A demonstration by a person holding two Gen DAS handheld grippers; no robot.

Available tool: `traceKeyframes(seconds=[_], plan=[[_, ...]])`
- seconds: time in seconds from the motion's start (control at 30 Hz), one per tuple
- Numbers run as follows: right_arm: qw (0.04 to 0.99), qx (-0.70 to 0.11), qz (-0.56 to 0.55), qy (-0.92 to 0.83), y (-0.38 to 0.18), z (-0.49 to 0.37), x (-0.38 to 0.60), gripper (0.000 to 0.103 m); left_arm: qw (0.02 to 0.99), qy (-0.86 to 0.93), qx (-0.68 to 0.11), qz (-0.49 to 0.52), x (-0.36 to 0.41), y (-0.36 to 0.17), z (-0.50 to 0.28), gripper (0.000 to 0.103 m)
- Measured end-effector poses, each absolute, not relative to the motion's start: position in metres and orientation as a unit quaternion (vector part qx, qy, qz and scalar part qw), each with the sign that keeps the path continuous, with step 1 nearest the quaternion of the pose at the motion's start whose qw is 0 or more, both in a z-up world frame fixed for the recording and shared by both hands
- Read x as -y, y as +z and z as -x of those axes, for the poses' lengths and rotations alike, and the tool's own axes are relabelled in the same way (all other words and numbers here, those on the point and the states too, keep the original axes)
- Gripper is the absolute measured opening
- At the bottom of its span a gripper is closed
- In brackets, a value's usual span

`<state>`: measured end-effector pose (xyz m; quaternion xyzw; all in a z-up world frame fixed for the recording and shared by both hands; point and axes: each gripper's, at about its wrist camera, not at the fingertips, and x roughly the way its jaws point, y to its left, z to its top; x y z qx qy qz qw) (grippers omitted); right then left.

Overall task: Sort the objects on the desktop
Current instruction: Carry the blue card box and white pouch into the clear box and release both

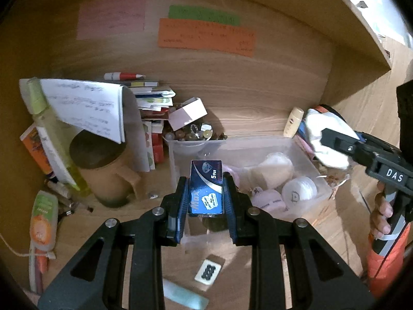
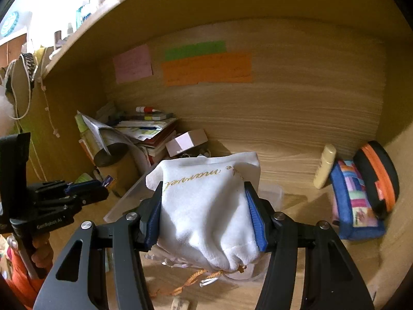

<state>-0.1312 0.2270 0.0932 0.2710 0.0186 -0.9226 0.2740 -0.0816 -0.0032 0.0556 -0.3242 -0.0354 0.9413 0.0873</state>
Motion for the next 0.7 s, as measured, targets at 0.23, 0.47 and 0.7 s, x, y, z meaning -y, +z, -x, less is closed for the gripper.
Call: traceKeyframes(seconds=[0.23,0.47,0.7], plan=[[0.285,-0.032,-0.308,-0.907,0.072,0.158,-0.196,0.053,0.092,0.934,0.034,0.344,0.004,0.045,0.109,0.027],[0.279,-0.041,-0.348,-0.894,0.039,0.174,-0.170,0.053,0.091,0.923,0.028,0.373,0.004,0.028,0.133,0.027],[0.279,-0.053,-0.356,-0.890,0.023,0.176,-0.167,0.053,0.106,0.917,0.044,0.383,0.002,0.018,0.144,0.027]])
